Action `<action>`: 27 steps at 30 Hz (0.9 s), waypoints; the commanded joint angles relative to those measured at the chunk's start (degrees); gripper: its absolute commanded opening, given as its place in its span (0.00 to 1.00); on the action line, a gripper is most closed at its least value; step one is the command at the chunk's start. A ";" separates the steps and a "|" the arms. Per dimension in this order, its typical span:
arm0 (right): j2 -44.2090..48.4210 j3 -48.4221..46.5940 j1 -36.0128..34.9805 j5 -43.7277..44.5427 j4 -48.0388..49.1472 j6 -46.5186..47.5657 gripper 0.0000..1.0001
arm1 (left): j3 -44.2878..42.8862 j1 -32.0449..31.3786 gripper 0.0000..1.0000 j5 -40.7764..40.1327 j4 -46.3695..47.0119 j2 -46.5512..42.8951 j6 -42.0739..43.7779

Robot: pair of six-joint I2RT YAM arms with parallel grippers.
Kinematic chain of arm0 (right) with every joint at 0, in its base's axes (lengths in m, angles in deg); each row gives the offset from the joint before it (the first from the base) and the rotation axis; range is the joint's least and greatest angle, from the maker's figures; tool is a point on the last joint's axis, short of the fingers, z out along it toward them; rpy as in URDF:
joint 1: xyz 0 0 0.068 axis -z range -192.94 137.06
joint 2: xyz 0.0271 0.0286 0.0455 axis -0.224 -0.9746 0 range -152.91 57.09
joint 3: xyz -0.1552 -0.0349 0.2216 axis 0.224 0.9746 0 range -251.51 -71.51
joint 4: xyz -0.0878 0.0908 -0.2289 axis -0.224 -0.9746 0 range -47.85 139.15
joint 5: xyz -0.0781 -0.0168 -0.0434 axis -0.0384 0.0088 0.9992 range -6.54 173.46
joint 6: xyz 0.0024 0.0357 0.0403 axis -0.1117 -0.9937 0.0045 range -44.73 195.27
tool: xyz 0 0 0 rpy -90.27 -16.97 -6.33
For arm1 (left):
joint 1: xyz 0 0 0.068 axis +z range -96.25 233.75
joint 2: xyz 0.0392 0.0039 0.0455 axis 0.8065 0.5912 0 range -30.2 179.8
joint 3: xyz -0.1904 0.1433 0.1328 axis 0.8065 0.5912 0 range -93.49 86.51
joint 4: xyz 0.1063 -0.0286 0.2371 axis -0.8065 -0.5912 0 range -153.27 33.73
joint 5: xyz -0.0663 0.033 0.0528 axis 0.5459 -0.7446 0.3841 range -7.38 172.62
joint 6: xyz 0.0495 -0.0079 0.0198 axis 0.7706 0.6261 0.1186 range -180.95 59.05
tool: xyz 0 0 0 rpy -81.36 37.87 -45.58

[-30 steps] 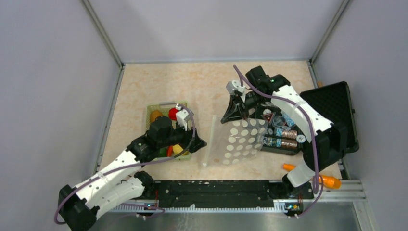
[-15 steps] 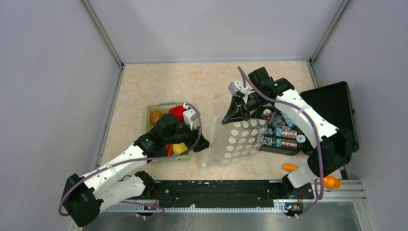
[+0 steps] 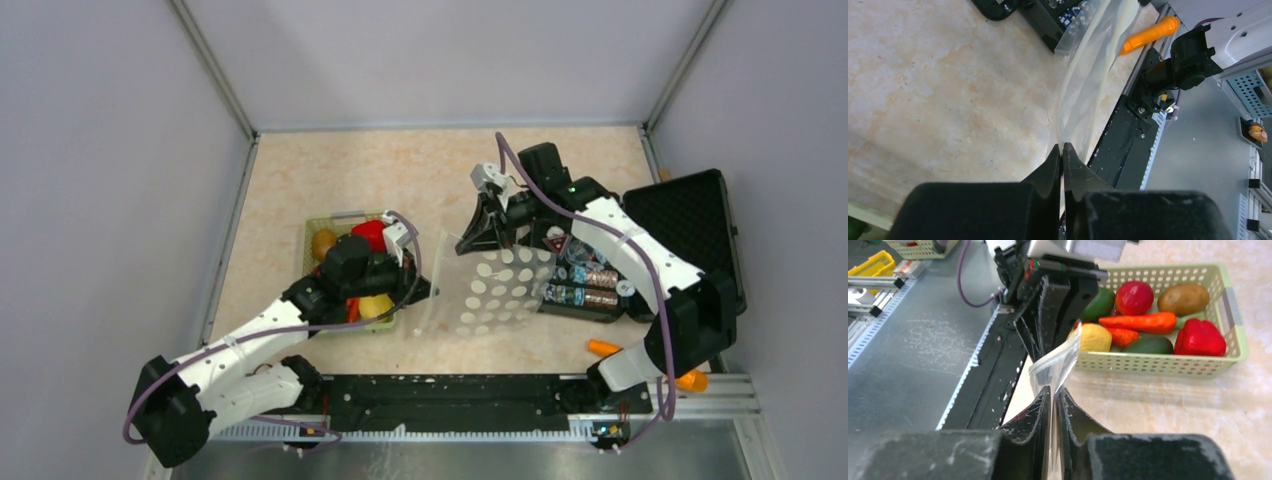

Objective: Place the food in the zip-top bag and seal the zipper
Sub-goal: Open the zipper of the food storage bag at the center of the board.

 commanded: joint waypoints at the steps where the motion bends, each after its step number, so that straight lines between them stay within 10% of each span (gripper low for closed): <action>1: 3.51 5.21 0.57 4.28 22.26 -22.62 0.22 | -0.46 -0.29 0.00 2.54 5.33 1.33 -1.13; 6: 5.72 6.81 0.57 20.43 28.85 -32.61 0.59 | -0.11 -0.34 0.00 -3.65 3.84 -0.37 -2.80; 14: 13.15 6.89 0.57 45.31 34.50 -47.91 0.90 | 1.14 0.02 0.00 -23.07 -2.87 -7.95 -10.47; 19: 15.83 10.34 -0.07 44.31 39.82 -61.35 0.93 | -0.24 0.45 0.00 -27.12 -5.42 -8.70 -13.19; 27: 18.62 14.91 -12.91 73.49 32.71 -65.21 0.96 | -5.47 0.43 0.00 -31.67 -10.87 -5.08 -15.63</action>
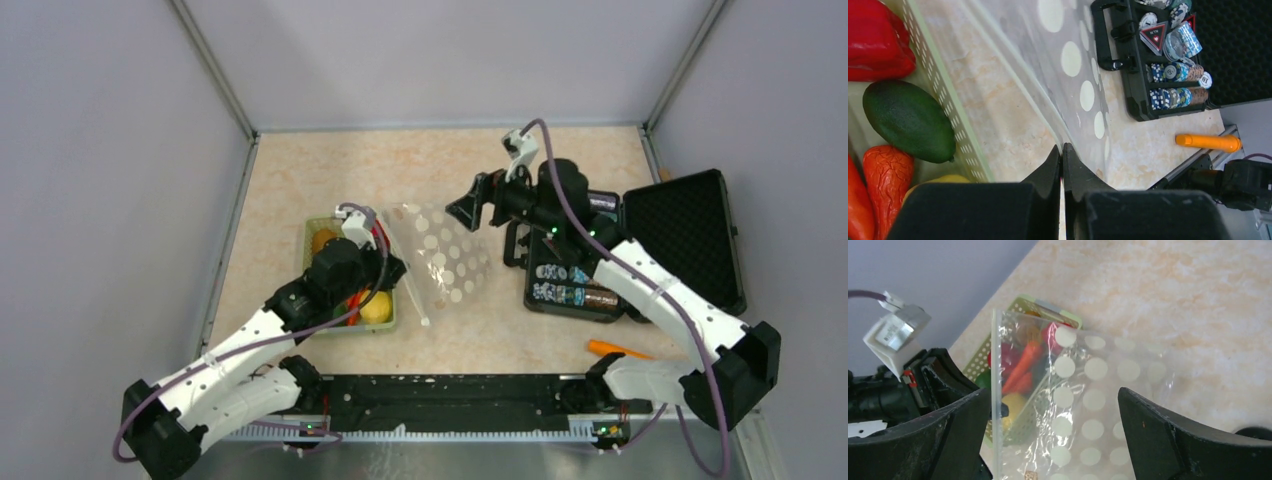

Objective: Place the food in the zip-top bag and seal the zipper
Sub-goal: Open the zipper of the food storage bag at the center of the board.

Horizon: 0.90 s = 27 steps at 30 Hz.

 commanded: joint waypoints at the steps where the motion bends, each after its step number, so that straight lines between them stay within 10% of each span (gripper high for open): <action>1: 2.44 4.42 -9.15 17.95 -0.42 -4.00 0.93 | -5.92 0.11 0.00 -1.79 -2.43 3.62 -1.68; 9: 3.75 13.95 -15.79 18.50 11.66 -9.01 0.60 | -8.54 0.15 0.00 5.02 -1.80 8.30 -1.93; 27: -1.67 13.76 -28.67 27.33 9.30 0.36 0.54 | -10.44 0.12 0.00 4.44 -2.33 7.31 -1.36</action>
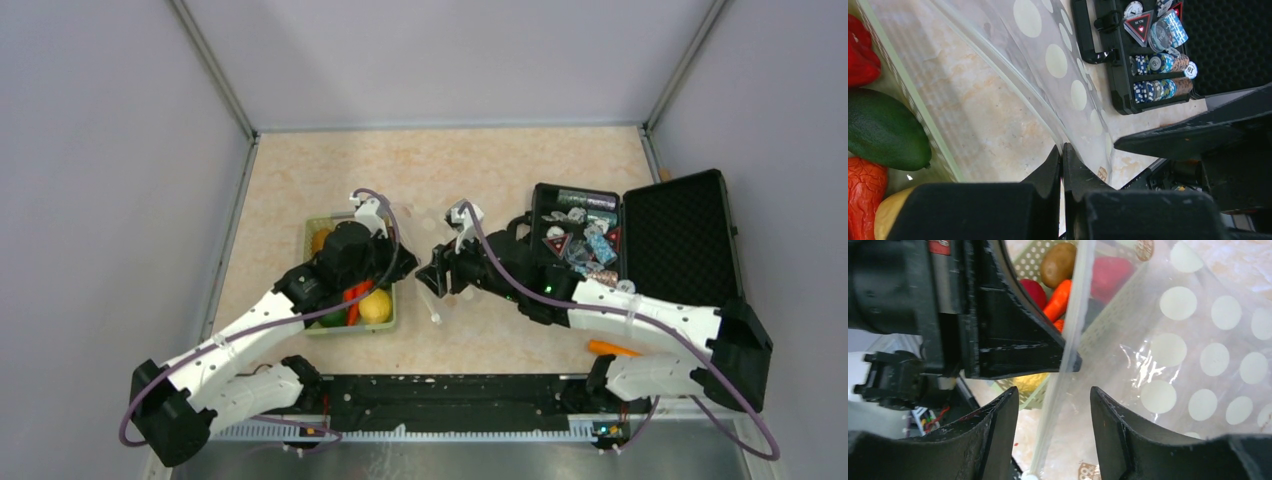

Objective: Place the food in the zip-top bag and seal the zipper
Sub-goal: Open the zipper of the food storage bag at the center of the board.

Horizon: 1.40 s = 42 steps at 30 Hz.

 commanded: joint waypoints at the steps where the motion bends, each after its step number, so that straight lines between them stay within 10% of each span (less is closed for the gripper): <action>1: -2.74 -1.08 -1.51 5.88 -0.06 2.40 0.53 | -1.99 0.10 0.00 0.52 1.25 -1.21 -0.14; 35: -10.72 -5.06 -9.67 31.86 2.90 7.13 0.28 | -1.16 0.10 0.00 3.96 2.79 -1.90 -0.73; 42: -9.91 -4.23 -9.74 34.12 4.18 8.26 0.07 | -0.92 0.08 0.00 2.87 2.13 -2.20 -0.23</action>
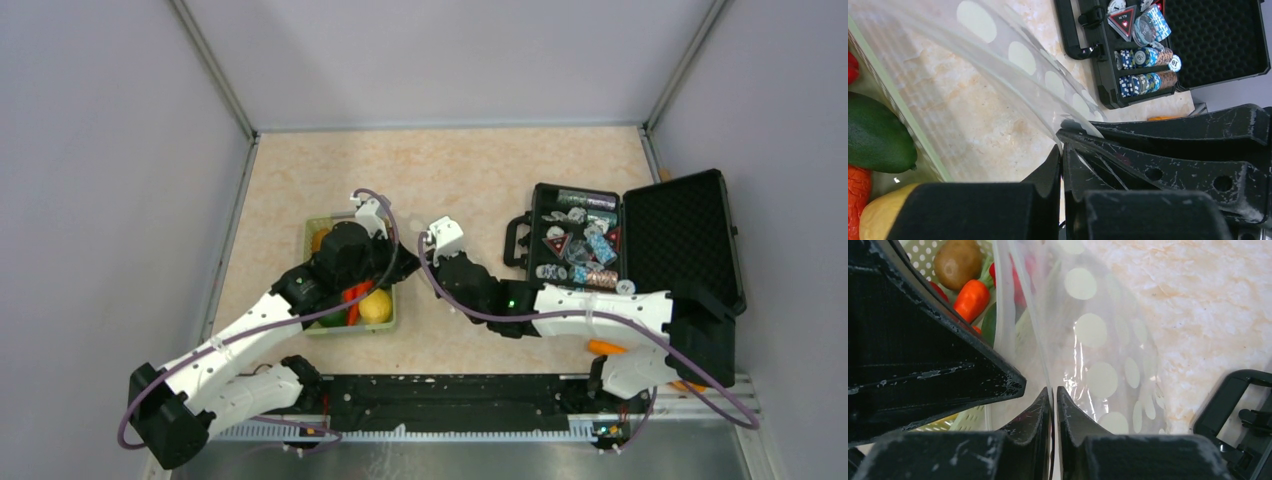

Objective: Place the food in the zip-top bag and seal the zipper
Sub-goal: Open the zipper of the food storage bag at the center of the board.

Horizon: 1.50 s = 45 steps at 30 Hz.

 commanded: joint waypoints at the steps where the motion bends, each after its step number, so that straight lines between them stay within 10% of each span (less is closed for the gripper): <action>1: 1.65 -1.97 -0.49 3.65 3.30 0.94 0.05 | -0.86 0.03 0.00 -0.40 1.74 -1.13 0.29; 23: 6.31 -0.92 -4.83 23.53 11.34 7.70 0.00 | -4.66 0.01 0.00 -14.46 -9.98 0.04 1.21; 31: 5.01 -1.88 -8.74 27.18 19.30 19.89 0.00 | -4.62 0.05 0.00 -11.51 -7.15 -0.68 2.01; 45: 8.73 2.69 -8.08 18.07 16.28 9.73 0.00 | -3.42 0.09 0.00 1.70 1.30 1.70 3.31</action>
